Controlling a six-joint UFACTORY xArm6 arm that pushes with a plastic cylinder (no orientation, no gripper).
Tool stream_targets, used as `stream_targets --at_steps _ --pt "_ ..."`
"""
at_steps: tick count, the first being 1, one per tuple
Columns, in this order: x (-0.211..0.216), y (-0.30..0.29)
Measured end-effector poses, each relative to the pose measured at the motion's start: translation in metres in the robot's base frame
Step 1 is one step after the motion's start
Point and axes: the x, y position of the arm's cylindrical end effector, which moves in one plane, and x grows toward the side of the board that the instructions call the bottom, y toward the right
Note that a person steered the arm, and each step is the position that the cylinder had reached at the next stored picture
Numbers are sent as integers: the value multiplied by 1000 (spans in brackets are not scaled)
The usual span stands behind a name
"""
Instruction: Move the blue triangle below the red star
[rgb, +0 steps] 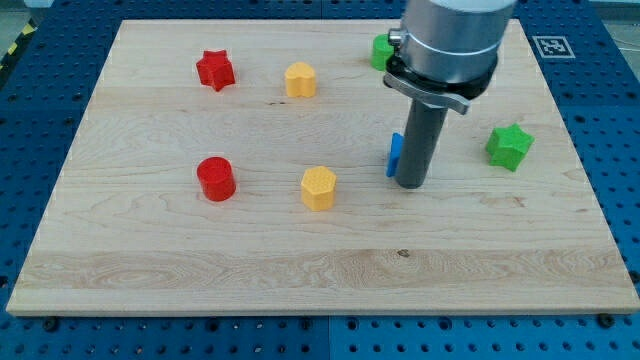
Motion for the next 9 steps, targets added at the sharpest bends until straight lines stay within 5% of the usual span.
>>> stream_targets --at_steps 6,9 --pt "-10 -5" --pt "-49 -6"
